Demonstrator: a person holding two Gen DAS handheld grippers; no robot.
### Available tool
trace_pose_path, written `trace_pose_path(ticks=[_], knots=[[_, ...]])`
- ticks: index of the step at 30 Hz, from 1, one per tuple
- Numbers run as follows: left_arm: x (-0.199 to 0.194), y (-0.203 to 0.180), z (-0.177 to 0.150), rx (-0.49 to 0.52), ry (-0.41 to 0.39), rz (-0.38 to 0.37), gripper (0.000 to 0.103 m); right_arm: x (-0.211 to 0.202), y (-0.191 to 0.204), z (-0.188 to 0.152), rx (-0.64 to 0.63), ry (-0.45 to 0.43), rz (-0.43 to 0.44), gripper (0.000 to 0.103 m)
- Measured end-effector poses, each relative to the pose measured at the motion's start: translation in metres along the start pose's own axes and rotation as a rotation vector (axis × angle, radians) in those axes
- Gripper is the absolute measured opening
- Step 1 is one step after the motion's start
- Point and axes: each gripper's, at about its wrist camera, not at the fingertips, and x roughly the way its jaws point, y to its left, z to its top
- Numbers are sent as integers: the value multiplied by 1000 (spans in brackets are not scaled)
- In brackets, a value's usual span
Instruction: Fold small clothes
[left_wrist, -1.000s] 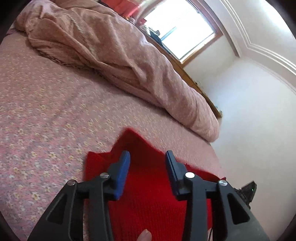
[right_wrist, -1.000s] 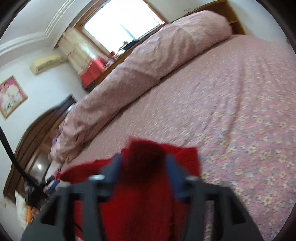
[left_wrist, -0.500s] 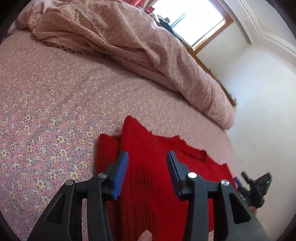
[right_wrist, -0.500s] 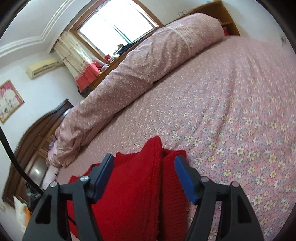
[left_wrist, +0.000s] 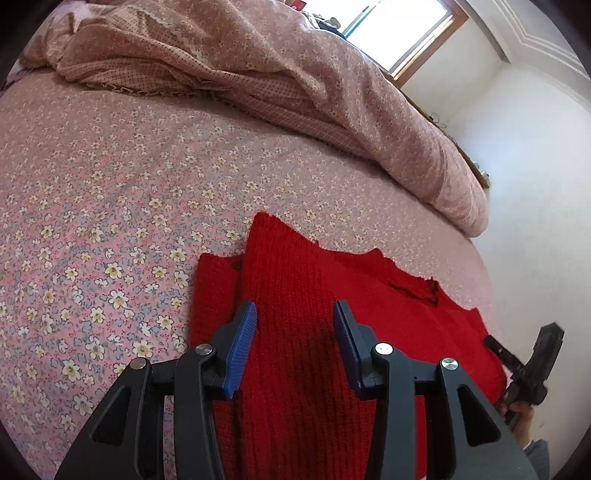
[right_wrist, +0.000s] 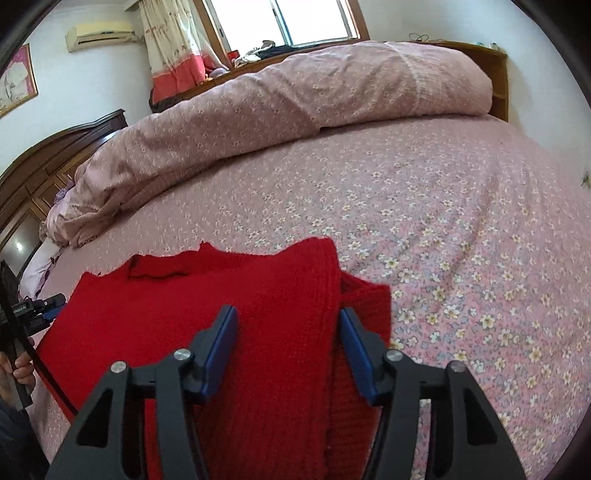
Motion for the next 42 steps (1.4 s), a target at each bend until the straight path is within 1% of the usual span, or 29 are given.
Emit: trace_pose_path(ticks=[1, 2, 3, 5, 7, 8, 12, 15, 16, 17, 18, 19, 20, 22, 24, 27, 28, 29, 30, 31, 33, 34, 35, 38, 40, 42], knots=[[1, -1, 0, 6, 0, 9, 36, 1, -1, 1, 7, 7, 7, 41], [1, -3, -1, 11, -1, 23, 36, 2, -3, 2, 16, 11, 17, 33], [1, -5, -1, 13, -4, 33, 36, 2, -3, 2, 23, 11, 25, 31], [-2, -7, 1, 18, -13, 61, 36, -1, -4, 1, 26, 7, 28, 30], [-4, -6, 3, 22, -22, 113, 36, 1, -4, 3, 19, 12, 21, 30], [-4, -5, 2, 22, -18, 117, 36, 1, -4, 2, 21, 14, 22, 31], [8, 0, -1, 13, 39, 63, 36, 5, -5, 2, 33, 22, 23, 31], [8, -2, -3, 26, 27, 61, 36, 6, -5, 3, 36, 21, 26, 32], [7, -3, -3, 23, 18, 53, 31, 6, -6, 2, 38, 21, 29, 32], [6, -1, -4, 18, 11, 42, 21, 6, -5, 3, 38, 22, 30, 32], [6, 0, -4, 12, 10, 40, 16, 6, -5, 2, 36, 20, 33, 31], [5, 3, -5, 3, 8, 42, 11, 5, -5, 3, 33, 18, 39, 24], [0, 9, -5, -7, 2, 38, 6, 5, -4, 3, 27, 16, 49, 14], [-4, 14, -5, -29, -14, 22, 4, 0, 3, 4, -5, -9, 27, 13], [-13, 17, -4, -43, -57, 5, 3, -8, 12, 6, -52, -55, 0, 12], [-26, 18, 0, -38, -113, -9, 2, -20, 20, 11, -81, -122, -5, 11], [-29, 18, 1, -31, -123, -8, 2, -23, 21, 12, -83, -144, -4, 11], [-30, 17, 2, -16, -121, 12, 2, -24, 20, 13, -84, -159, -12, 11], [-30, 17, 2, -1, -121, 29, 2, -21, 20, 14, -85, -154, -17, 11], [-29, 18, 1, 11, -121, 45, 2, -15, 17, 15, -84, -130, -27, 11], [-20, 16, -1, 26, -107, 80, 2, 0, 14, 13, -72, -65, -59, 11], [-15, 15, -2, 33, -95, 97, 2, 12, 10, 11, -52, -7, -68, 11], [-11, 15, -3, 35, -84, 111, 3, 16, 6, 9, -35, 14, -66, 12], [-2, 13, -4, 35, -47, 129, 4, 14, 3, 10, -11, 4, -48, 14], [-2, 12, -3, 26, -43, 121, 4, 13, 1, 10, -6, 3, -48, 18], [-3, 12, -3, 17, -42, 112, 4, 13, 0, 9, -6, 9, -48, 19]])
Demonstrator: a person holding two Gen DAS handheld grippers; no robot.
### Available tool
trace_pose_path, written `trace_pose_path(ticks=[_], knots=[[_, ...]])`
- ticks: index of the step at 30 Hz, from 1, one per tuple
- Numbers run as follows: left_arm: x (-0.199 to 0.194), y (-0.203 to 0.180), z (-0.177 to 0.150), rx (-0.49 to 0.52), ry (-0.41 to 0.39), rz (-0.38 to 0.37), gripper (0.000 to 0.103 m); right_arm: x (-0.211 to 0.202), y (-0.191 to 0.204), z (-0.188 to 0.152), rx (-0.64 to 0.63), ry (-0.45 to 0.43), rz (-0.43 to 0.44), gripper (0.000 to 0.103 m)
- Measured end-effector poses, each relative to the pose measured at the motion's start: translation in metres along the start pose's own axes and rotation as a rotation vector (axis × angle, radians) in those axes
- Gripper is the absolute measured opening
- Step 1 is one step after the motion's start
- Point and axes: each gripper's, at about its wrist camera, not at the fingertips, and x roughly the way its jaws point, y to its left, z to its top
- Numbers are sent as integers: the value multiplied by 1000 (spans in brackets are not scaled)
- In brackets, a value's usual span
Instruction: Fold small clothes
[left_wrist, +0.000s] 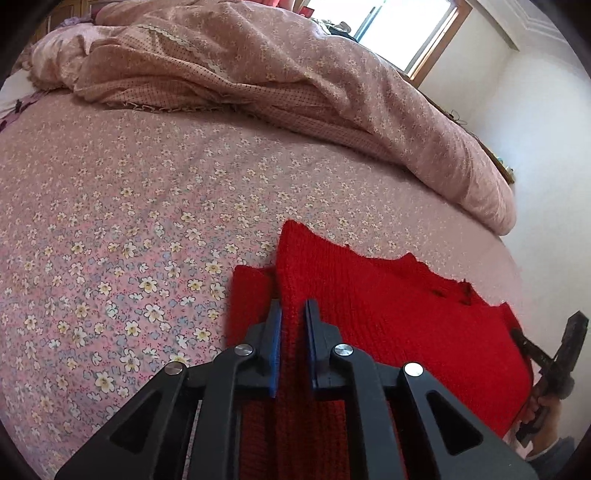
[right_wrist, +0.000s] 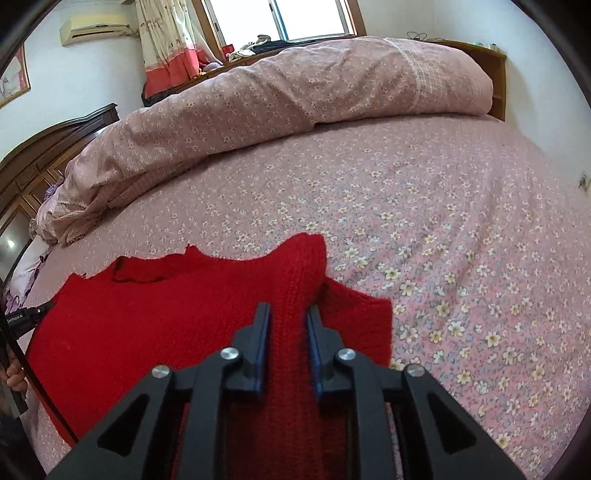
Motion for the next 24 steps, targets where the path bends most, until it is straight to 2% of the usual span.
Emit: trace_pose_path(ticks=[5, 14, 18, 24], knots=[[-2, 1, -1, -19, 8, -11, 4, -2, 0, -2, 3, -5, 7, 24], [-20, -6, -1, 45, -23, -19, 4, -11, 3, -5, -1, -35, -4, 27], [-22, -3, -3, 51, -18, 8, 4, -15, 3, -6, -13, -62, -22, 17], [-16, -4, -5, 40, 12, 29, 4, -11, 4, -5, -19, -55, -42, 16]])
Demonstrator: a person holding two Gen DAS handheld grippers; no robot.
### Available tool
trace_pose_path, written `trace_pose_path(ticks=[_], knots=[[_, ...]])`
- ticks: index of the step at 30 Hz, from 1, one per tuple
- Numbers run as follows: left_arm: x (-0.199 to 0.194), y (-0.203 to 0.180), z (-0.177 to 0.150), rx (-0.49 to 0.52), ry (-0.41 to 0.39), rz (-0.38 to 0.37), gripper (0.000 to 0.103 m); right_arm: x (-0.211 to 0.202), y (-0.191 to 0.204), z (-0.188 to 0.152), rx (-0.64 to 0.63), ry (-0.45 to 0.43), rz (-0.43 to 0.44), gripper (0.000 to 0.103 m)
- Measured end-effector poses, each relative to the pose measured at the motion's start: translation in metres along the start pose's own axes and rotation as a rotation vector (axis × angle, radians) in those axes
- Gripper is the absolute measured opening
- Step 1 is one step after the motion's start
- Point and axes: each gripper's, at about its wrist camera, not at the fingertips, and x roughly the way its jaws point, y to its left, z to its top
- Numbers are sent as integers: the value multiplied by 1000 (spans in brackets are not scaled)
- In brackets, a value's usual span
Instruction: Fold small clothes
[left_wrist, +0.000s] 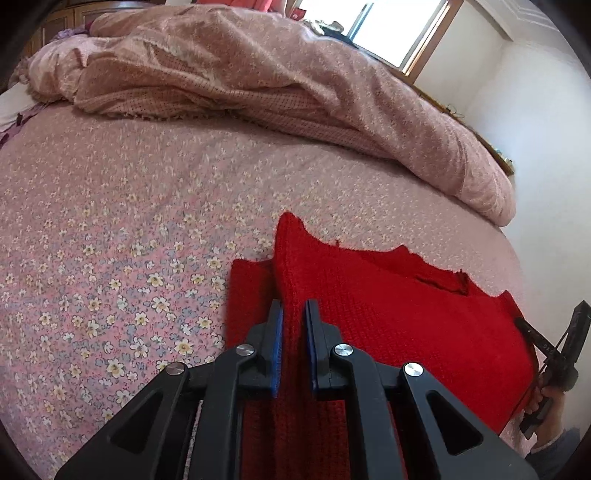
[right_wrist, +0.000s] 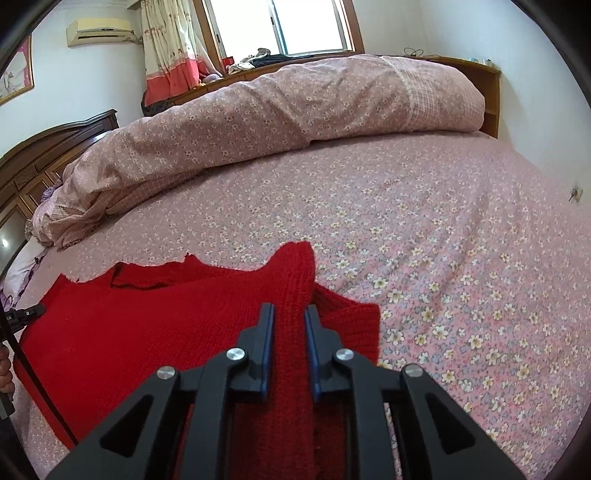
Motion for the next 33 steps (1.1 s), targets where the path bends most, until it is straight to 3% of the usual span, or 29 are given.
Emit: trace_pose_path(ticks=[5, 6, 7, 8, 10, 12, 15, 16, 17, 18, 19, 20, 22, 25, 28, 30, 33], knots=[[3, 0, 1, -26, 46, -4, 4, -4, -2, 1, 18, -11, -1, 20], [-1, -1, 3, -28, 38, -11, 4, -12, 0, 2, 17, -51, -12, 23], [-7, -2, 4, -24, 27, -8, 4, -23, 2, 3, 10, -108, -14, 35], [-12, -4, 5, -19, 15, -3, 4, -34, 4, 3, 0, -161, 4, 46], [-25, -9, 5, 4, -21, 11, 5, -54, 10, 3, -18, -242, 45, 53], [-39, -18, 1, 53, -67, 59, 5, -68, 17, 2, -9, -271, 84, 53], [-58, -37, -11, 140, -130, 62, 6, -73, 33, -8, 10, -238, 208, 53], [-61, -45, -14, 174, -143, 65, 6, -71, 45, -15, -3, -204, 247, 52], [-63, -54, -17, 200, -154, 59, 6, -69, 54, -19, -20, -181, 261, 45], [-64, -65, -21, 225, -162, 35, 7, -65, 64, -24, -46, -153, 270, 36], [-63, -74, -24, 236, -161, 3, 9, -59, 79, -30, -82, -113, 278, 18], [-58, -84, -28, 241, -145, -42, 12, -55, 87, -34, -96, -94, 295, 12], [-46, -101, -36, 242, -94, -117, 12, -45, 106, -44, -115, -63, 366, 11], [-22, -115, -53, 229, -10, -217, 12, -35, 128, -57, -144, -9, 388, 11], [-6, -122, -65, 278, -8, -200, 12, -25, 140, -65, -169, 15, 369, 11], [4, -124, -65, 318, 18, -167, 11, -8, 139, -63, -177, 90, 328, 4], [8, -118, -64, 260, 46, -198, 11, 3, 137, -60, -166, 137, 329, 0]])
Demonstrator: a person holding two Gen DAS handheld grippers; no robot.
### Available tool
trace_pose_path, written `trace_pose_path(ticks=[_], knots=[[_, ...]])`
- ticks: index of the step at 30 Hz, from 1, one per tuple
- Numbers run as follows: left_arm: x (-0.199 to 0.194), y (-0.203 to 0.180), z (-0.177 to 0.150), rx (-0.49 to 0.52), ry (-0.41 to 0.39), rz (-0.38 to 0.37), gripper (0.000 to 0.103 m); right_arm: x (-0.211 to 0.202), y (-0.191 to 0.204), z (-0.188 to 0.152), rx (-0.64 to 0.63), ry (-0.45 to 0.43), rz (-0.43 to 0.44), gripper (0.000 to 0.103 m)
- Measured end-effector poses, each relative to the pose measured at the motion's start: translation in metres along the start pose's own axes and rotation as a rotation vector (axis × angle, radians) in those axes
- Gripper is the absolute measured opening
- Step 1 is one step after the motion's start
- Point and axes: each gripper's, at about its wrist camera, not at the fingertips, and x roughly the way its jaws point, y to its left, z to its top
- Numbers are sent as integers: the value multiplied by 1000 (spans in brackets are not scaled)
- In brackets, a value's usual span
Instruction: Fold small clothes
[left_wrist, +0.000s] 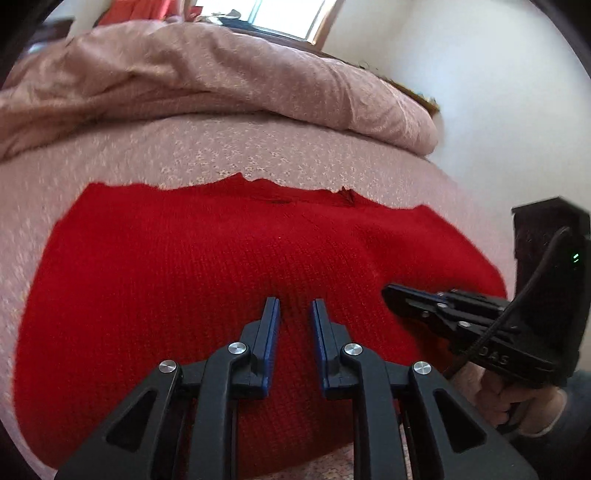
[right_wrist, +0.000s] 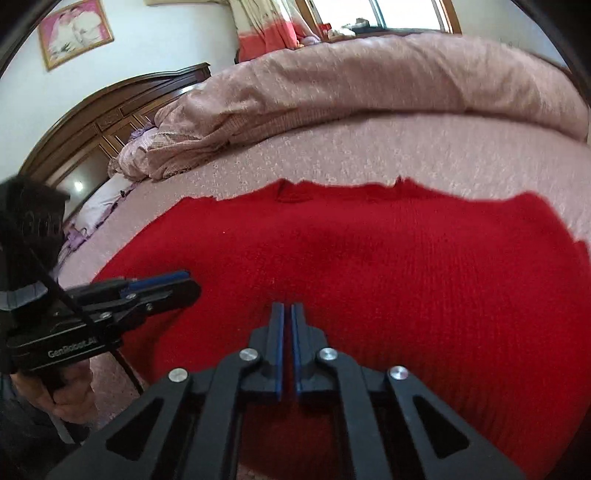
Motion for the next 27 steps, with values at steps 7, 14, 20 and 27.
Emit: trace_pose_path(ticks=[7, 14, 20, 27], knots=[[-8, -9, -6, 41, -7, 22, 11, -14, 4, -4, -8, -64, 11, 0], [-4, -13, -7, 80, 8, 61, 11, -6, 1, -13, -9, -45, 17, 0], [-3, -4, -6, 29, 25, 21, 11, -4, 5, -12, -37, -41, -15, 0], [-22, -25, 10, 11, 0, -117, 0, -27, 26, 5, -49, -162, 60, 0]])
